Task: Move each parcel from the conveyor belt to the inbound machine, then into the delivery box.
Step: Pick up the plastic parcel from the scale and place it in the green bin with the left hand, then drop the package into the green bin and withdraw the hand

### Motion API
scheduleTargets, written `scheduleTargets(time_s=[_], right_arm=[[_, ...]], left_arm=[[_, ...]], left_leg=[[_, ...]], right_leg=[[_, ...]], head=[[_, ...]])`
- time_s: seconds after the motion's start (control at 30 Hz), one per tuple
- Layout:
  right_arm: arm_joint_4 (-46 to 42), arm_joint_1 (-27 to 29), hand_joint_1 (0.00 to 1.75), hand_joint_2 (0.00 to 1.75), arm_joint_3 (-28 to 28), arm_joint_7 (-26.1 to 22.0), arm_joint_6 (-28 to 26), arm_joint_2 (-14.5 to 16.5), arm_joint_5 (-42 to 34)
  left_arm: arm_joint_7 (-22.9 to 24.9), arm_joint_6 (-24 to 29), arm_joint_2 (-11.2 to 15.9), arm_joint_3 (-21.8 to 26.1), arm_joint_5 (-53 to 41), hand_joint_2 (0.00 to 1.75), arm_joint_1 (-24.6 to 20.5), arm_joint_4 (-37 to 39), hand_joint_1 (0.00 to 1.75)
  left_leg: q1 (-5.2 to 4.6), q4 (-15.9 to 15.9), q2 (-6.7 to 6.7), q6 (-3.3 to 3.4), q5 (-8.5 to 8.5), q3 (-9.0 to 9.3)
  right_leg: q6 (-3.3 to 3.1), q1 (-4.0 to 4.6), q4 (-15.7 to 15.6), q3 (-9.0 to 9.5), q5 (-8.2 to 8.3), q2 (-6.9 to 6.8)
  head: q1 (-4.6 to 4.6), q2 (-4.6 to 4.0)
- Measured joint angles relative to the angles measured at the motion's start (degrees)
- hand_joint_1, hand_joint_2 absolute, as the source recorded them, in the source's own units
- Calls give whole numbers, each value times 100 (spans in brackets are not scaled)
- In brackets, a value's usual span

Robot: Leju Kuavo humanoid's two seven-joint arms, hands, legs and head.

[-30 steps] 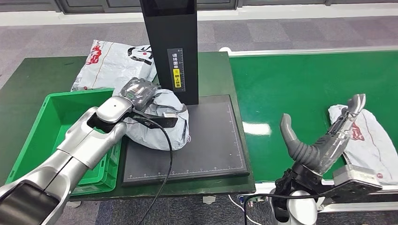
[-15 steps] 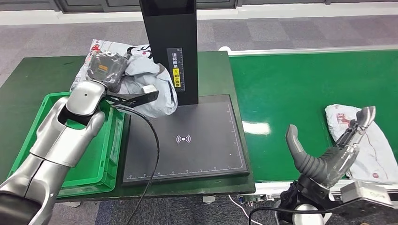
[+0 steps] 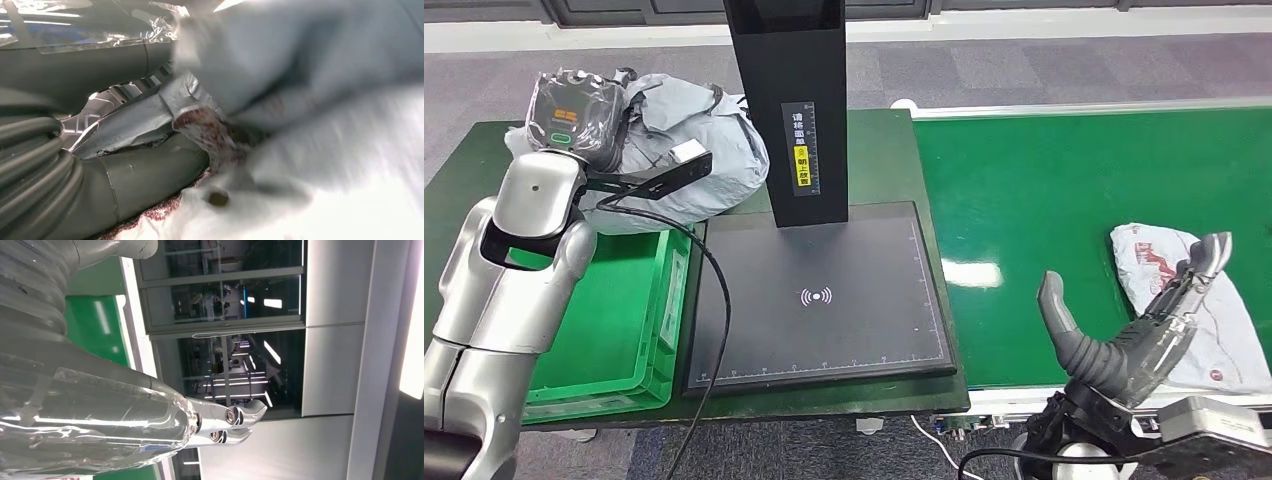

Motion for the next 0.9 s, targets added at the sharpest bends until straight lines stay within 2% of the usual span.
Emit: scheduleTargets(time_s=[0.4, 0.7, 0.8, 0.9], right_arm=[[0, 0, 0, 175, 0, 9, 9, 20, -1], [0, 3, 0, 175, 0, 50, 17, 20, -117], [5, -19, 0, 175, 0, 112, 25, 20, -117], [45, -96, 0, 175, 0, 222, 94, 20, -60]], left_arm=[[10, 18, 27, 25, 12, 175, 32, -74, 175], [-107, 139, 194, 533, 280, 175, 67, -618, 175], [250, 11, 295, 709, 154, 175, 67, -754, 175], [888, -674, 513, 694, 19, 175, 39, -475, 175]], left_leg=[[0, 0, 0, 0, 0, -1], [1, 0, 2, -1, 0, -5], [2, -1, 2, 0, 0, -5], [2, -2, 9, -2, -1, 3]], right_leg=[[0, 4, 0, -2, 0, 0], [-1, 4, 1, -5, 0, 3], [-1, 3, 1, -5, 0, 3], [-1, 2, 1, -5, 0, 8]], head=[[-1, 0], [-2, 0], [-1, 0], [0, 0]])
